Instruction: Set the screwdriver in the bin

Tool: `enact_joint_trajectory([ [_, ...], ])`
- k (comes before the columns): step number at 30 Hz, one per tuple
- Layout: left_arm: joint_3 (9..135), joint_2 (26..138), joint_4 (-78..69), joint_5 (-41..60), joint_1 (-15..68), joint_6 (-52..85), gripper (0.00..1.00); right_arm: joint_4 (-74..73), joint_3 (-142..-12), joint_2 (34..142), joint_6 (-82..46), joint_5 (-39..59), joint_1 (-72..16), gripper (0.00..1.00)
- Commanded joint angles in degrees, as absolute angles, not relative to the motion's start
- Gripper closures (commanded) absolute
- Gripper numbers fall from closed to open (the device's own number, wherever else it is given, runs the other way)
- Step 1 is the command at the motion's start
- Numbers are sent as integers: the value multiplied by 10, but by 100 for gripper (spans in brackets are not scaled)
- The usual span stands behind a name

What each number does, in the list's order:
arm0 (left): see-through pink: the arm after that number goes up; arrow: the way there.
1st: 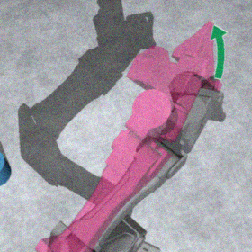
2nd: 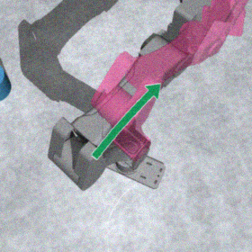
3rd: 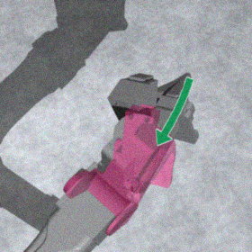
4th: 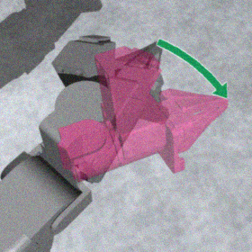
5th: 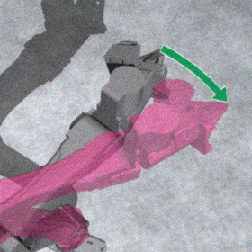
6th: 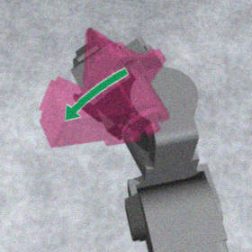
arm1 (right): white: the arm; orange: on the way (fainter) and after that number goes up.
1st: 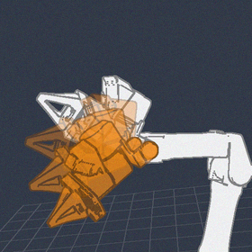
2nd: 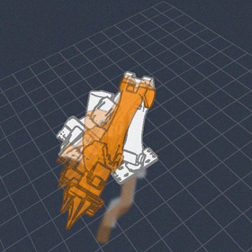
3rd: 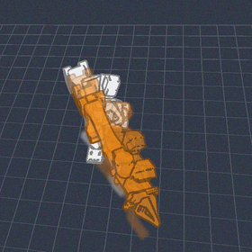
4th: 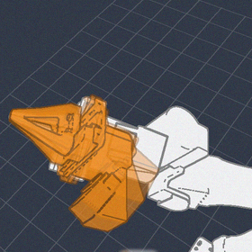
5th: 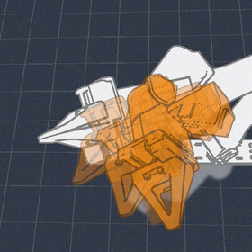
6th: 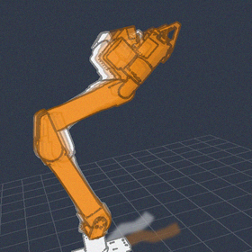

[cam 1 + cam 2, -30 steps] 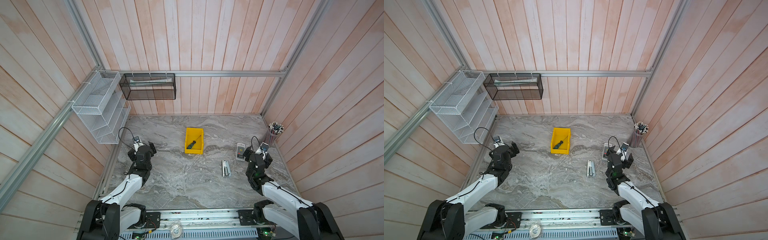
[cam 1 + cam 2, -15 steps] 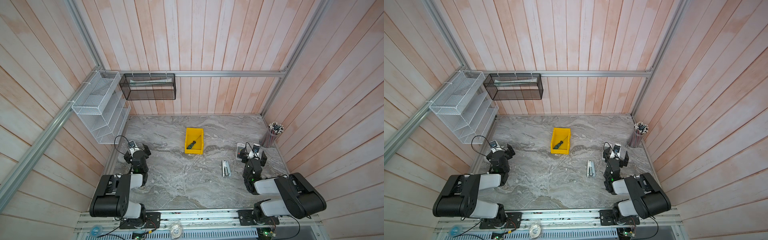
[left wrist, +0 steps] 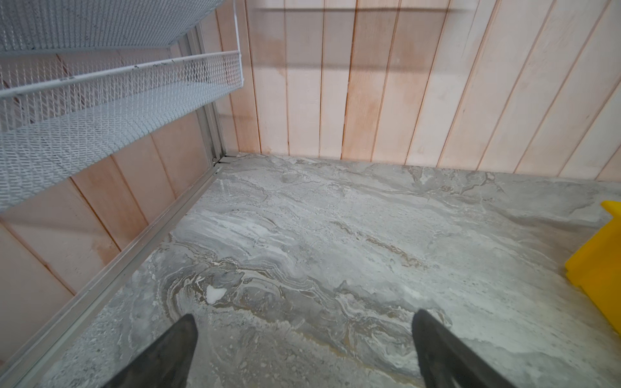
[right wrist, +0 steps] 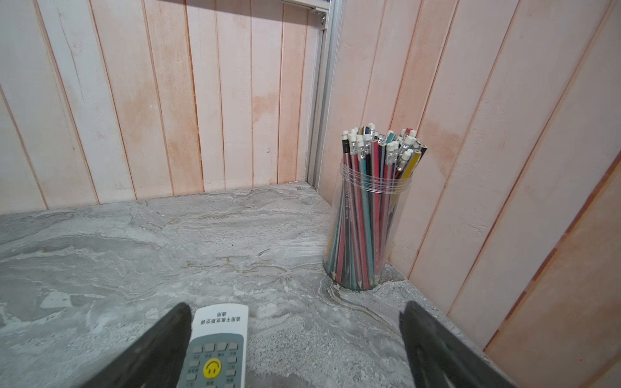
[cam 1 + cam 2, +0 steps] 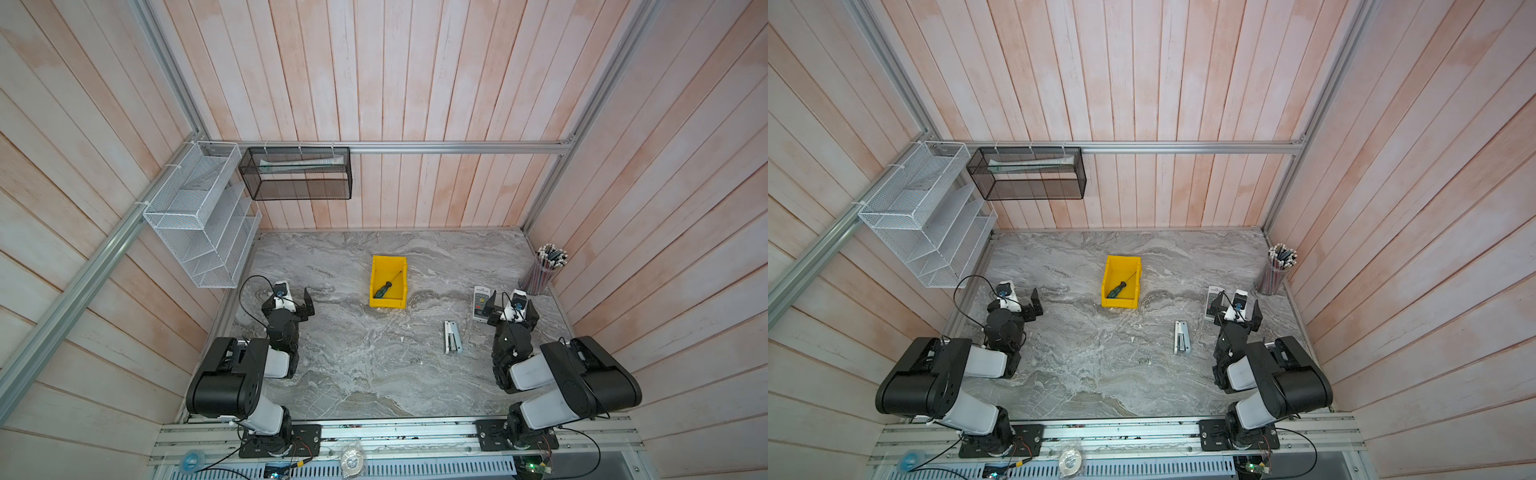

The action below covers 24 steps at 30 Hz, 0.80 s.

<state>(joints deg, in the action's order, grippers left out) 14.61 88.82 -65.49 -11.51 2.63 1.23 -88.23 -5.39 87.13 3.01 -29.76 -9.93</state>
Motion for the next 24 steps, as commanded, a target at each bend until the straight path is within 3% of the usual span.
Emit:
enact_joint_trajectory([
  [1,149,889,-680,-96,25,0,0,-851,-82,897,0,-231,-74,2],
  [2,149,887,-673,-96,25,1,0,-776,-101,877,-16,-224,-74,2],
  [24,151,883,-665,-95,24,1,0,-774,-114,887,-16,-198,-60,2],
])
